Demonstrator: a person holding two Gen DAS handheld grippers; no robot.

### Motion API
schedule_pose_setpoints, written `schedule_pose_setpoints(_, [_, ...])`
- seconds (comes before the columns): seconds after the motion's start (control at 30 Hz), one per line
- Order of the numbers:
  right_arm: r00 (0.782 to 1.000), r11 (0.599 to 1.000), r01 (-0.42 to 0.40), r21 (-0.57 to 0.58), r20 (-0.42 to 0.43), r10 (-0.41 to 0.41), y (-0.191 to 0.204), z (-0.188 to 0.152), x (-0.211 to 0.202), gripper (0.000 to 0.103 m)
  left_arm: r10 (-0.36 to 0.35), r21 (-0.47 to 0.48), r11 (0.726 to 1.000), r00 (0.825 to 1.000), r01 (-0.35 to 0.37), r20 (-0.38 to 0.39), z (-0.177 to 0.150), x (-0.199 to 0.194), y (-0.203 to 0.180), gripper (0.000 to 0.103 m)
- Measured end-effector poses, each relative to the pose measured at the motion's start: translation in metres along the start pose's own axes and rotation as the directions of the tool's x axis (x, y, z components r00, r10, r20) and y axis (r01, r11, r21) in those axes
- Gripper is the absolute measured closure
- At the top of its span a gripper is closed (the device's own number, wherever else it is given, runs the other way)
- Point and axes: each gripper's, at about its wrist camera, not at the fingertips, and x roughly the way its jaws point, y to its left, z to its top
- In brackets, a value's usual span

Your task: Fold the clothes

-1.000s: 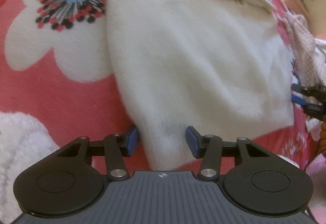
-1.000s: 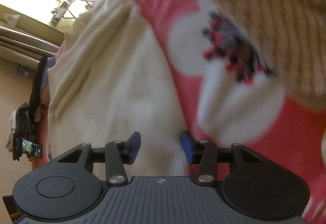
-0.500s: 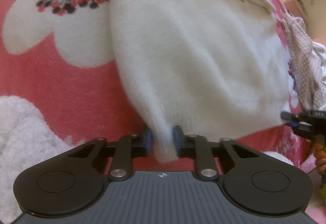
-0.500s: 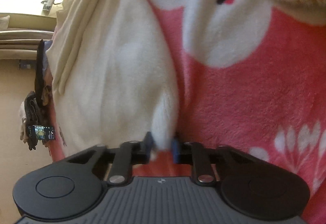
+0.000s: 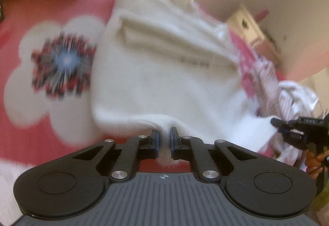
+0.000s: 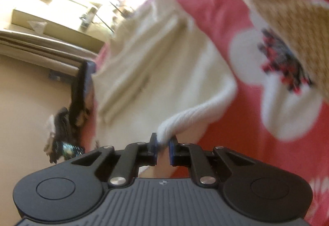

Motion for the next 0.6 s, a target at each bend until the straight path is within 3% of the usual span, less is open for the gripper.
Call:
schedule_pose_setpoints(0.23, [0.986,0.999,-0.030,-0.013,0.164,0.032,0.028,0.045,0.001,0.092,-0.044,-0.006,0.999,0.987,0.046,0.155,0.071,0.008,0.006,0.095])
schedule_pose_setpoints(0.6, [0.969,0.998,-0.061,-0.015,0.238,0.063,0.061,0.131,0.033,0.092,-0.073,0.030,0.997,0.970,0.068,0.230,0.178,0.038,-0.005,0.095])
